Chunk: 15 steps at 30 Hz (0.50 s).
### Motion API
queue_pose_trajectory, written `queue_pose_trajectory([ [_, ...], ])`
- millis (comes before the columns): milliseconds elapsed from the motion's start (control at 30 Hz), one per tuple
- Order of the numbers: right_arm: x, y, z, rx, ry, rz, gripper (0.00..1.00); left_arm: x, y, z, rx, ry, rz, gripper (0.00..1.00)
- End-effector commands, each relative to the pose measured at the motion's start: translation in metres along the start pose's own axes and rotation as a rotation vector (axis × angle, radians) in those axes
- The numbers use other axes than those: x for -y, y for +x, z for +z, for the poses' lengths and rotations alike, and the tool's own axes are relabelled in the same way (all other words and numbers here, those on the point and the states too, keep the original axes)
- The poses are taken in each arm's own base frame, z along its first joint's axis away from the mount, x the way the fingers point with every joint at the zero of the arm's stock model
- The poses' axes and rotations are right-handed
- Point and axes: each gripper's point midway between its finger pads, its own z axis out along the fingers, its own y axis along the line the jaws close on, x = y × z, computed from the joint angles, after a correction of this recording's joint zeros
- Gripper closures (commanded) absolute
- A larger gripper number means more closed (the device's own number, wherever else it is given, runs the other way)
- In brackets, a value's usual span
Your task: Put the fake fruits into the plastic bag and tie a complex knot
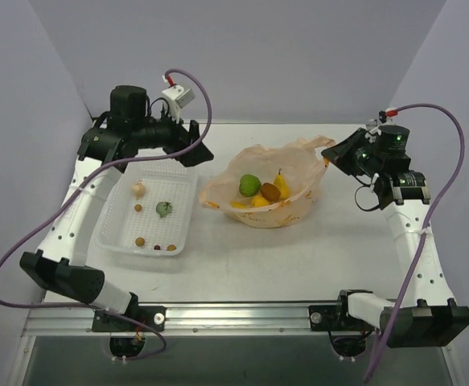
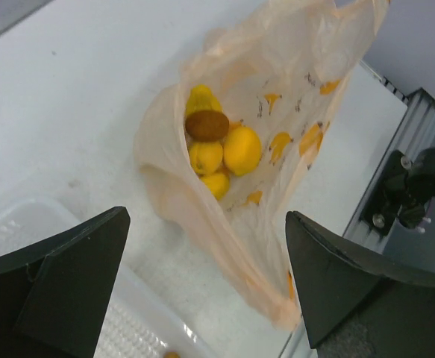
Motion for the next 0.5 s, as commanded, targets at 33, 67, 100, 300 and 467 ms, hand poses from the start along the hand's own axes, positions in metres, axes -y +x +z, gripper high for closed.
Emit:
queue_pose_trajectory([
  [33, 0.022, -0.01, -0.003, 0.046, 0.126, 0.053, 1.0, 0.035, 0.053, -0.041, -0.108, 0.043, 0.012, 0.03],
  [67, 0.025, -0.007, -0.002, 0.037, 0.134, 0.053, 1.0, 0.038, 0.059, -0.044, -0.116, 0.043, 0.008, 0.02],
  [100, 0.026, -0.005, -0.001, 0.028, 0.135, 0.057, 1.0, 0.039, 0.064, -0.047, -0.126, 0.029, 0.0, 0.03],
  [300, 0.033, 0.008, 0.005, -0.021, 0.139, 0.065, 1.0, 0.034, 0.09, -0.044, -0.175, -0.03, -0.074, 0.03],
  [467, 0.031, 0.01, 0.006, -0.031, 0.127, 0.06, 1.0, 0.05, 0.088, -0.034, -0.13, 0.062, -0.074, 0.03],
])
